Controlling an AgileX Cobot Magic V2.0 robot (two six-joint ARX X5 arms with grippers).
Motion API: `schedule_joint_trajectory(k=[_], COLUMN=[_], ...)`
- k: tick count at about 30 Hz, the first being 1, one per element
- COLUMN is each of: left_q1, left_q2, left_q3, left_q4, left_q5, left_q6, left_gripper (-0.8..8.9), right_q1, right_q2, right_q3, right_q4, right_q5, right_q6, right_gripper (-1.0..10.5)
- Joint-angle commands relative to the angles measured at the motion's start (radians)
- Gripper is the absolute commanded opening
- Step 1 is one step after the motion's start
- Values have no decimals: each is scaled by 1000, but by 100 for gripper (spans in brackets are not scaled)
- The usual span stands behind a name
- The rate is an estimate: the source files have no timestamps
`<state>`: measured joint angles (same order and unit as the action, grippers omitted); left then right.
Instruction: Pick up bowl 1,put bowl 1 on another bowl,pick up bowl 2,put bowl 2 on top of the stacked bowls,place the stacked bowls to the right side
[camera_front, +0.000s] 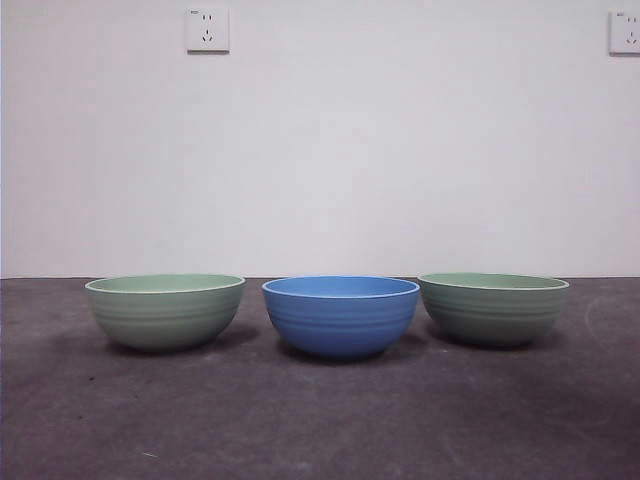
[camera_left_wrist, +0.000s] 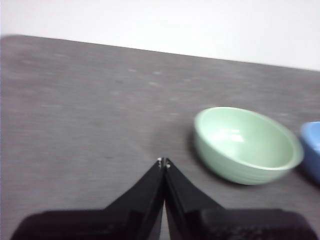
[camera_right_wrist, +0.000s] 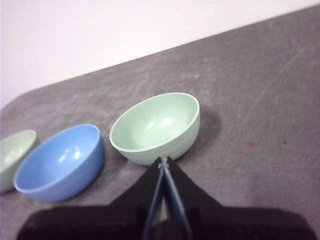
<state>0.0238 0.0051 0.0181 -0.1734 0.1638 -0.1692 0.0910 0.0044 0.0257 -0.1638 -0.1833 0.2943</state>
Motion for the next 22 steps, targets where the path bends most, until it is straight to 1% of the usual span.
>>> schedule_joint_trajectory(k=[1, 2, 7, 9, 12, 15, 19, 22], left_q1=[4, 4, 4, 4, 4, 4, 3, 2], left_q2=[-3, -3, 1, 13, 55, 119, 225, 308], left_q3=[6, 17, 89, 126, 193, 267, 375, 462], left_q4=[8, 8, 6, -9, -59, -127, -221, -303], left_q5=[85, 104, 137, 166, 216, 278, 366, 403], left_q6=[-80, -99, -187, -202, -200, -178, -98, -31], left_gripper=[-7, -7, -7, -7, -7, -7, -6, -6], right_q1=[0, 0, 1, 1, 2, 2, 2, 3], right_q2=[5, 13, 88, 134, 216, 304, 425, 513], right_q3=[46, 64, 180, 232, 323, 422, 557, 652], right_q4=[13, 12, -42, -83, -163, -251, -376, -476], right_q5=[-1, -1, -7, -29, -68, -135, -254, -319], right_q6=[79, 79, 77, 51, 2, -58, -134, -190], right_gripper=[-9, -10, -10, -10, -10, -10, -10, -10])
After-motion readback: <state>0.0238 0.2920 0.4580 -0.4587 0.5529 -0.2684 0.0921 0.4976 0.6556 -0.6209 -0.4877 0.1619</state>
